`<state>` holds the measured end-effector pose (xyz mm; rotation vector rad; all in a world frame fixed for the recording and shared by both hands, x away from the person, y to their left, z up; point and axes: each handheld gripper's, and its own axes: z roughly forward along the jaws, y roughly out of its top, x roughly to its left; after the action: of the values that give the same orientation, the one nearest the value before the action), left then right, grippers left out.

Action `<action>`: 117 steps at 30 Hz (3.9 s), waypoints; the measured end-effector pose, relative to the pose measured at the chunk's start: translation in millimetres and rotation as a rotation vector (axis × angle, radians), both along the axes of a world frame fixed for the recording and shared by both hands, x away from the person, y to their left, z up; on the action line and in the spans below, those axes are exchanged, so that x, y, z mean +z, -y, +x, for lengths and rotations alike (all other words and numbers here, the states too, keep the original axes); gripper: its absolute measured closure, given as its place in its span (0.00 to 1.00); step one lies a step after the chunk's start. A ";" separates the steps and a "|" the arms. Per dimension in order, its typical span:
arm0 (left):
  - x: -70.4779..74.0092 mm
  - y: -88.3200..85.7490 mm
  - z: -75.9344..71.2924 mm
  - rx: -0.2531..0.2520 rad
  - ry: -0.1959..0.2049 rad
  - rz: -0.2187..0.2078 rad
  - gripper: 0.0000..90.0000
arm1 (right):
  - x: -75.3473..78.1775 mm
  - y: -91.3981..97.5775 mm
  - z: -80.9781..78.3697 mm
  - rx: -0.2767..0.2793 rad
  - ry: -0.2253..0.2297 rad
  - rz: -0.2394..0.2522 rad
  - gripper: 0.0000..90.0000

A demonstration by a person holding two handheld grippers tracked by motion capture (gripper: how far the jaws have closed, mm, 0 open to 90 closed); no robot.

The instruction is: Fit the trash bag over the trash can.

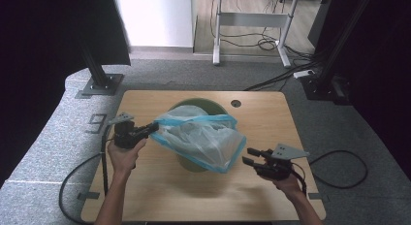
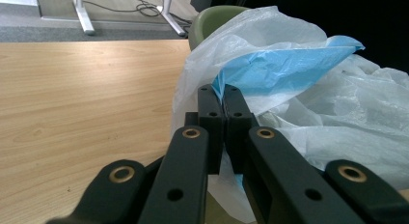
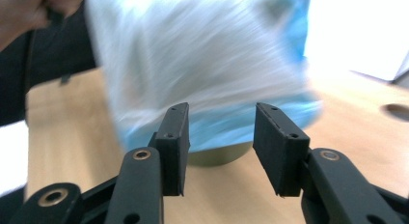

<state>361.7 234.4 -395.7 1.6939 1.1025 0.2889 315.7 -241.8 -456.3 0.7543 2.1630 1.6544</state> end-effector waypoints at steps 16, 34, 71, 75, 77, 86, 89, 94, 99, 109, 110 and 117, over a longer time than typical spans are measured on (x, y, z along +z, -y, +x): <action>4.3 2.2 5.6 -0.006 -0.007 0.002 0.98 | 37.3 -28.9 87.7 -0.110 0.035 -0.074 0.57; 9.3 -5.6 25.9 -0.001 -0.037 -0.005 0.98 | 53.2 -45.5 125.7 -0.106 0.064 -0.076 0.99; -38.9 0.6 73.5 0.024 -0.155 -0.011 0.98 | 7.6 -91.7 174.8 -0.203 -0.148 -0.110 0.99; -44.7 2.8 78.4 0.029 -0.176 -0.011 0.99 | 2.8 -95.1 176.9 -0.198 -0.164 -0.112 0.99; -49.3 3.2 82.2 0.043 -0.196 -0.014 0.99 | -0.8 -97.6 178.5 -0.195 -0.174 -0.123 0.99; -76.0 2.1 78.6 0.036 -0.271 0.038 0.99 | -28.9 -95.2 178.5 -0.210 -0.272 -0.188 0.99; -79.6 -1.3 73.7 0.034 -0.271 0.024 0.99 | -34.9 -83.2 175.3 -0.236 -0.283 -0.158 0.98; -76.5 -4.5 70.0 0.033 -0.258 0.027 0.99 | -19.4 -57.4 163.6 -0.297 -0.225 -0.038 0.78; -71.0 -11.6 64.0 0.035 -0.231 -0.002 0.99 | 7.8 -40.5 124.9 -0.251 -0.149 -0.029 0.62; -65.0 -13.8 55.1 0.036 -0.204 -0.002 0.99 | 18.9 -69.6 19.1 -0.033 -0.135 0.006 0.29; -64.8 -13.3 54.8 0.036 -0.203 -0.001 0.99 | 18.8 -74.7 15.1 -0.029 -0.132 -0.002 0.27; -65.5 -10.4 50.8 0.025 -0.200 -0.005 0.99 | 13.9 -106.1 -1.4 -0.136 -0.026 -0.061 0.53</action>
<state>412.5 244.8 -461.2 1.7334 1.2702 0.1339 314.3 -135.6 -442.5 0.8882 2.1183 1.5117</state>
